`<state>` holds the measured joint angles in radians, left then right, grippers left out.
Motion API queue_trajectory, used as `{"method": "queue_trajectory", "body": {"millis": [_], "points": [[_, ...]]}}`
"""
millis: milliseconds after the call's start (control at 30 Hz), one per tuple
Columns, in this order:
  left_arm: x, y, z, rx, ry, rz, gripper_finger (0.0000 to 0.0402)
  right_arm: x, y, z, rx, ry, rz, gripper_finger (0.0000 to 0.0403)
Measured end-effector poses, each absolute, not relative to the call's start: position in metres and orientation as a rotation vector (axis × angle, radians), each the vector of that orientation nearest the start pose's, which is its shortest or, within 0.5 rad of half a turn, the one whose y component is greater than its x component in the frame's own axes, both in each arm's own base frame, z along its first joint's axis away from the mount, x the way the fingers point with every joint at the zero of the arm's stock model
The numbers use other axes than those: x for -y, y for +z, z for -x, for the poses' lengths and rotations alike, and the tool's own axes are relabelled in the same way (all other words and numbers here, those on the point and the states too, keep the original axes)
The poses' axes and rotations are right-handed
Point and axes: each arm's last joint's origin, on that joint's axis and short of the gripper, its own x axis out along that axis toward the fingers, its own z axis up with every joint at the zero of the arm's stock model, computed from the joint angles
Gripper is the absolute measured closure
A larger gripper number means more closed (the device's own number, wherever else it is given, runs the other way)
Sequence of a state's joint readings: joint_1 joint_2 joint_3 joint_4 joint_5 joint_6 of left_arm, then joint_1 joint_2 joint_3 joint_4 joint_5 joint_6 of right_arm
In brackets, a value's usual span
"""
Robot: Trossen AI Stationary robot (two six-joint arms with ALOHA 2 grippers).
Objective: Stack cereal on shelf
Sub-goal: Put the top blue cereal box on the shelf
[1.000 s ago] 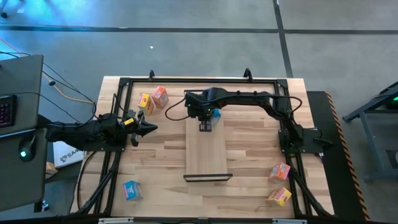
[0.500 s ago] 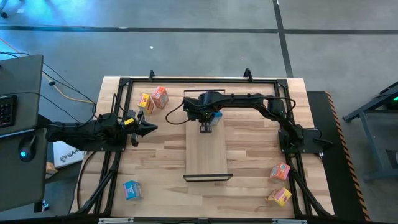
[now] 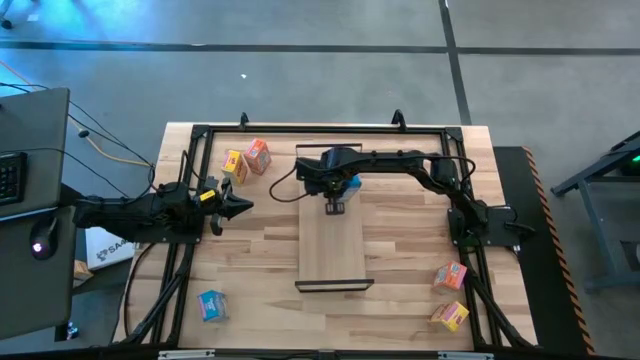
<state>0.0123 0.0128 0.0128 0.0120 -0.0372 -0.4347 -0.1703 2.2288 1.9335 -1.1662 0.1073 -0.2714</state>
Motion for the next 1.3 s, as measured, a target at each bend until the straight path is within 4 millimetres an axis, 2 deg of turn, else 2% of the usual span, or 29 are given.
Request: {"method": "queue_trajectory", "body": {"millis": [167,367,600,700,933,1000,1100,1300], "points": [[-0.002,0.168,-0.098,0.022,0.046,0.435,0.0401,0.08,0.196,-0.435,-1.53,-0.035,0.184,0.0403],[-0.002,0.168,-0.098,0.022,0.046,0.435,0.0401,0.081,0.195,-0.444,-1.448,-0.072,0.166,0.0403],[-0.002,0.168,-0.098,0.022,0.046,0.435,0.0401,0.085,0.195,-0.439,-1.49,-0.075,0.151,0.0403],[-0.002,0.168,-0.098,0.022,0.046,0.435,0.0401,0.089,0.205,-0.437,-1.45,-0.067,0.127,0.0403],[-0.002,0.168,-0.098,0.022,0.046,0.435,0.0401,0.103,0.25,-0.42,-1.324,-0.071,-0.004,0.0403],[-0.002,0.168,-0.098,0.022,0.046,0.435,0.0401,0.105,0.262,-0.408,-1.281,-0.072,-0.032,0.0403],[-0.002,0.168,-0.098,0.022,0.046,0.435,0.0401,0.104,0.266,-0.378,-1.243,-0.101,-0.078,0.0403],[-0.002,0.168,-0.098,0.022,0.046,0.435,0.0401,0.081,0.267,-0.286,-1.129,-0.261,-0.292,0.0403]]}}
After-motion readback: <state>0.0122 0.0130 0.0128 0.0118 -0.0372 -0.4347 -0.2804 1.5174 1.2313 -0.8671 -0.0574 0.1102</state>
